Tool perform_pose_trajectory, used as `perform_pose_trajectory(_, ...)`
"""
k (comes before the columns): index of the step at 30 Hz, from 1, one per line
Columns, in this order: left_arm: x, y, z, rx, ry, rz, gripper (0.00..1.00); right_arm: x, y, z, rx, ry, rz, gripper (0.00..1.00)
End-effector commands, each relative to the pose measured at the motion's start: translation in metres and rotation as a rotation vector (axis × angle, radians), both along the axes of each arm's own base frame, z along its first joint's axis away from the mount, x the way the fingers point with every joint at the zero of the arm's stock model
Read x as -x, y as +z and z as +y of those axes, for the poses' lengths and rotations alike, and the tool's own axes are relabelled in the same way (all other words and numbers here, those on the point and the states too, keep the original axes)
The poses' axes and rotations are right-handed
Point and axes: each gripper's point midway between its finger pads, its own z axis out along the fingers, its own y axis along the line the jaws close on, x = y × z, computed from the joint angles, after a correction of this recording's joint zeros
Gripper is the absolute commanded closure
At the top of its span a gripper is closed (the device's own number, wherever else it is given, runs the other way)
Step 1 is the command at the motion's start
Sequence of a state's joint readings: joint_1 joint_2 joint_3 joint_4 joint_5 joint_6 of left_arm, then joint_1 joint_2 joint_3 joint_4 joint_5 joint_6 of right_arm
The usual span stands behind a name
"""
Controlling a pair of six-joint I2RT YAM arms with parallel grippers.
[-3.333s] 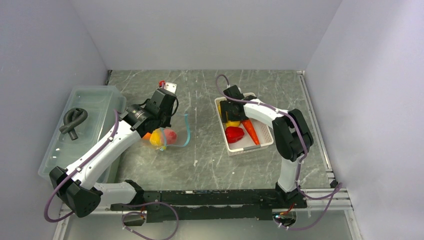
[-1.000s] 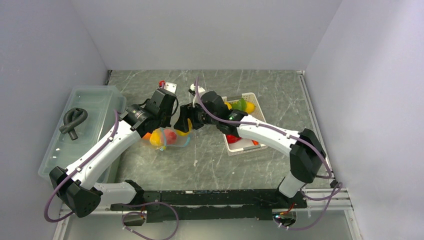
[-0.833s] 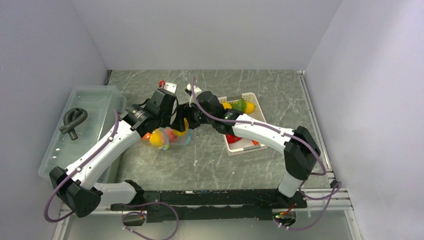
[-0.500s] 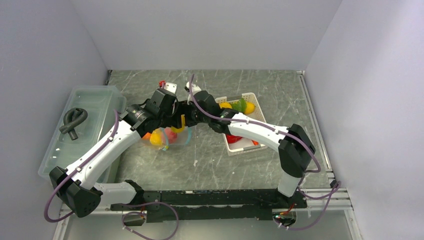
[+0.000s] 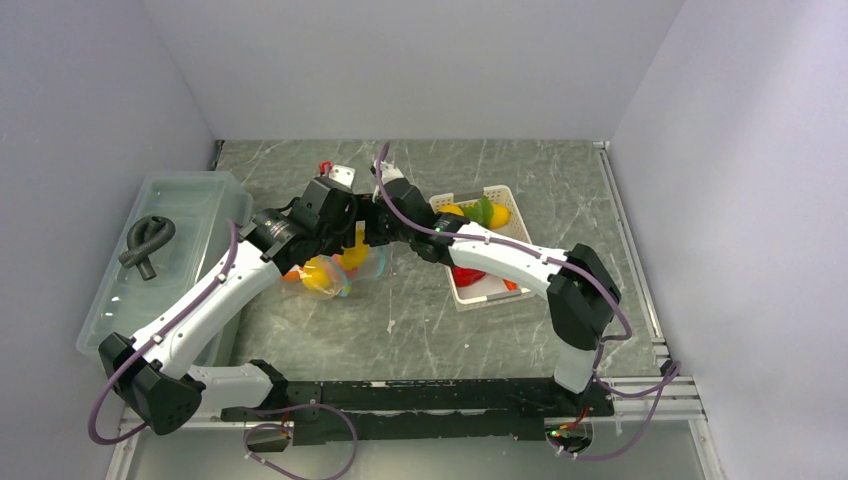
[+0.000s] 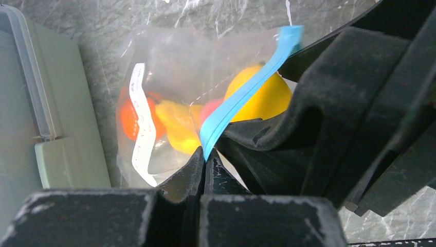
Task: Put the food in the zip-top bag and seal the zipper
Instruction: Place the fake fruit in the zipper food storage bag, then adjust the zipper food storage bag at the center of the board.
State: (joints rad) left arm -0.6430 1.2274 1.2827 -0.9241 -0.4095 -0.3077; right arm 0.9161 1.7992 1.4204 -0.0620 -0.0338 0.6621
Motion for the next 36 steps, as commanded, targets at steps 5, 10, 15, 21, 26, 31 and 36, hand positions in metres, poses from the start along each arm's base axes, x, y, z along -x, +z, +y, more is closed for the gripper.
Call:
perform_pose_trajectory(5,-0.002,0.012,-0.003,0.044,-0.009,-0.045,1.00,-0.004,0.037,0.009,-0.080,0.006,-0.070,0.04)
perform_pose_trajectory(10,-0.002,0.011,-0.001,0.041,-0.003,-0.043,1.00,0.000,0.038,0.002,-0.068,0.010,-0.076,0.02)
perform_pose_trajectory(15,-0.003,0.011,0.000,0.039,0.002,-0.043,1.00,0.007,0.036,-0.010,-0.038,0.016,-0.085,0.03)
perform_pose_trajectory(21,-0.004,0.011,0.000,0.041,0.005,-0.043,1.00,0.016,0.035,-0.029,-0.003,0.011,-0.105,0.06)
perform_pose_trajectory(26,-0.004,0.010,0.000,0.042,0.004,-0.040,1.00,0.020,0.031,-0.049,0.044,-0.019,-0.119,0.09)
perform_pose_trajectory(31,-0.005,0.009,0.000,0.040,0.003,-0.039,1.00,0.031,0.018,-0.058,0.046,-0.004,-0.108,0.13)
perform_pose_trajectory(36,-0.004,0.010,0.000,0.043,0.000,-0.038,1.00,0.034,0.004,-0.061,0.047,-0.011,-0.084,0.19)
